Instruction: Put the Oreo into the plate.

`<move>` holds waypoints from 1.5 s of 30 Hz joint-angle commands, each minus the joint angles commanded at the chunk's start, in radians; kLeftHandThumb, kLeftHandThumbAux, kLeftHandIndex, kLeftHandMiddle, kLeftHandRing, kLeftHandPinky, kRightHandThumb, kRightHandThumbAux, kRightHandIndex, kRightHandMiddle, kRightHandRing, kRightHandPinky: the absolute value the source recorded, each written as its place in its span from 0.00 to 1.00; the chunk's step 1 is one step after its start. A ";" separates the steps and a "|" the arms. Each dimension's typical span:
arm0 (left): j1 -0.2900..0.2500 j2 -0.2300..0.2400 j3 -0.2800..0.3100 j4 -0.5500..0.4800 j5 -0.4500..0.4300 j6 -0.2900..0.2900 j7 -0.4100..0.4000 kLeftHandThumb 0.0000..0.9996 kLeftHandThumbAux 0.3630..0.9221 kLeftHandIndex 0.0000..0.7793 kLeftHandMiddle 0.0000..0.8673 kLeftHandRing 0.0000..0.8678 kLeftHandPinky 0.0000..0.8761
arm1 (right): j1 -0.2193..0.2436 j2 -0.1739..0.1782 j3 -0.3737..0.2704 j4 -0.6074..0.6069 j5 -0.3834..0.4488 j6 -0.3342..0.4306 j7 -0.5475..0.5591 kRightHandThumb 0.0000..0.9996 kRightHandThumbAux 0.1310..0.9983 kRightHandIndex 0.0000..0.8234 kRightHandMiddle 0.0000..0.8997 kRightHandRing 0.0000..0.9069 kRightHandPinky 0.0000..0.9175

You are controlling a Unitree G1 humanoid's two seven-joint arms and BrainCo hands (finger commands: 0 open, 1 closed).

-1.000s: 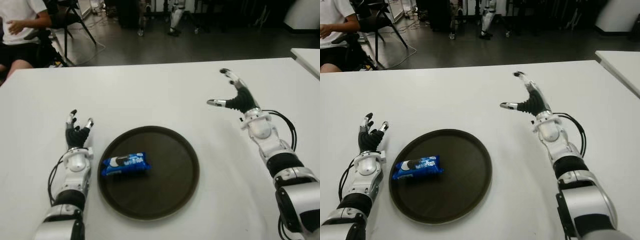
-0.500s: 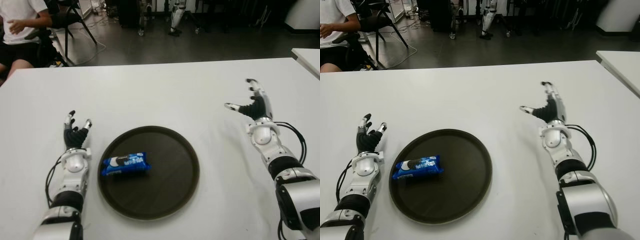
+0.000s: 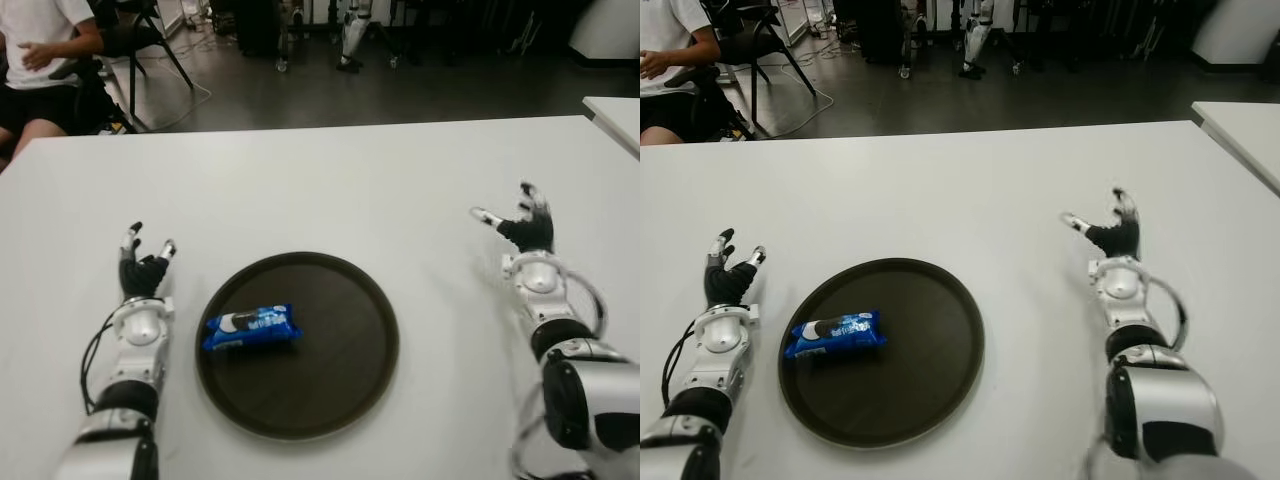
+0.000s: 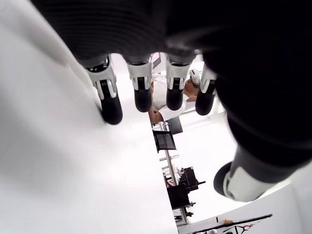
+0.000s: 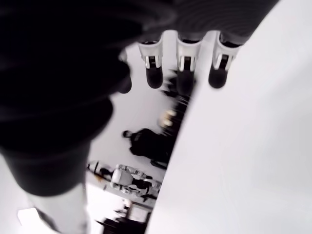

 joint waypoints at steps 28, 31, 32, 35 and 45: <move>-0.022 0.042 0.042 0.093 -0.045 -0.145 -0.049 0.05 0.64 0.00 0.01 0.00 0.00 | -0.006 0.069 -0.047 -0.011 0.039 -0.074 0.128 0.00 0.69 0.00 0.00 0.00 0.00; -0.036 0.045 0.051 0.116 -0.055 -0.141 -0.058 0.05 0.65 0.00 0.02 0.00 0.00 | -0.003 0.075 -0.026 -0.013 0.011 -0.098 0.105 0.00 0.65 0.00 0.00 0.00 0.00; -0.038 0.045 0.053 0.119 -0.057 -0.142 -0.059 0.05 0.65 0.00 0.02 0.00 0.01 | -0.002 0.075 -0.021 -0.014 0.004 -0.103 0.100 0.00 0.64 0.00 0.00 0.00 0.00; -0.040 0.046 0.058 0.125 -0.060 -0.149 -0.062 0.05 0.65 0.00 0.02 0.00 0.02 | 0.002 0.070 -0.004 -0.016 -0.017 -0.114 0.090 0.00 0.62 0.00 0.00 0.00 0.00; -0.038 0.032 0.068 0.103 -0.073 -0.186 -0.069 0.03 0.65 0.00 0.01 0.00 0.01 | 0.028 0.058 0.075 -0.043 -0.091 -0.143 0.064 0.00 0.61 0.00 0.00 0.00 0.00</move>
